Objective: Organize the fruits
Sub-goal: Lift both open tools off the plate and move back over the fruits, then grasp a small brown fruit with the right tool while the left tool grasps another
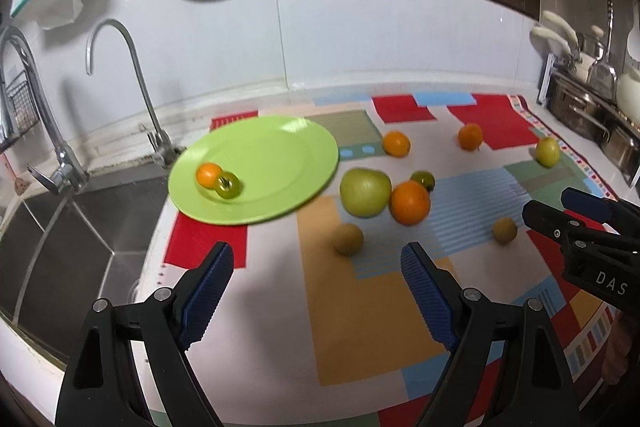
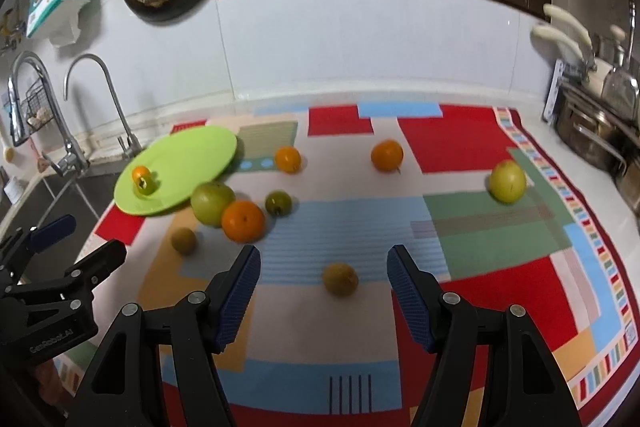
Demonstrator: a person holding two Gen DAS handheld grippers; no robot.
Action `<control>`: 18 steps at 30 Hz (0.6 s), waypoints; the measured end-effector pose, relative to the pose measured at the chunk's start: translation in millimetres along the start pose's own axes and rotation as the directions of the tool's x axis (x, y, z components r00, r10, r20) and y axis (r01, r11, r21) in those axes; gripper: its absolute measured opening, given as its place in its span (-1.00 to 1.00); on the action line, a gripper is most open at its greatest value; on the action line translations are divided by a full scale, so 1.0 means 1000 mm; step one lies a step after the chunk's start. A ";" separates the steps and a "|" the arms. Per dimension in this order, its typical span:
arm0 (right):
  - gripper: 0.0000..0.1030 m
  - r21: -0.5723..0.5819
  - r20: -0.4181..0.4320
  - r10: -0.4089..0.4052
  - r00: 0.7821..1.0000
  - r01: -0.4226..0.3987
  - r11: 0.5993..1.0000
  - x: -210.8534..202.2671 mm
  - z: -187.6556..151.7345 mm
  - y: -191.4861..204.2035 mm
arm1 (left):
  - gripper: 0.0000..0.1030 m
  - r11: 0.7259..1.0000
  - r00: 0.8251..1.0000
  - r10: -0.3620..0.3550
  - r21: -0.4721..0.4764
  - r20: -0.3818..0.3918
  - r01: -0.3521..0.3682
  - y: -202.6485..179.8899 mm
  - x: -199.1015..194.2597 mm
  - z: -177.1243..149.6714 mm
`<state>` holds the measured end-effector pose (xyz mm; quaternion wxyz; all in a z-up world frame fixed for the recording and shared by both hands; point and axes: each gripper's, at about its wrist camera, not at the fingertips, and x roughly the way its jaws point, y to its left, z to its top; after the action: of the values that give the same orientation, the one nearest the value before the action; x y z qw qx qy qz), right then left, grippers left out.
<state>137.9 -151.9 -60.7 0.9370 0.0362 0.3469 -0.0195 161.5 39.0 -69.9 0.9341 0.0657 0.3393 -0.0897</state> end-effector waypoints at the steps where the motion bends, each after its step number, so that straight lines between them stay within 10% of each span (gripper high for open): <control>1: 0.29 0.001 -0.010 -0.002 1.000 0.002 1.000 0.003 -0.002 -0.001 | 0.66 1.000 1.000 -0.002 0.001 -0.011 0.002 -0.001 0.004 -0.001; 18: 0.06 0.041 -0.121 -0.013 0.993 0.019 0.999 0.050 -0.020 -0.014 | 0.19 0.998 0.994 -0.047 0.040 -0.100 0.051 -0.012 0.064 0.001</control>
<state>162.6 -164.8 -109.1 0.9132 0.0544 0.4026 -0.0321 208.1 19.6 -111.4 0.9120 0.0816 0.3848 -0.1164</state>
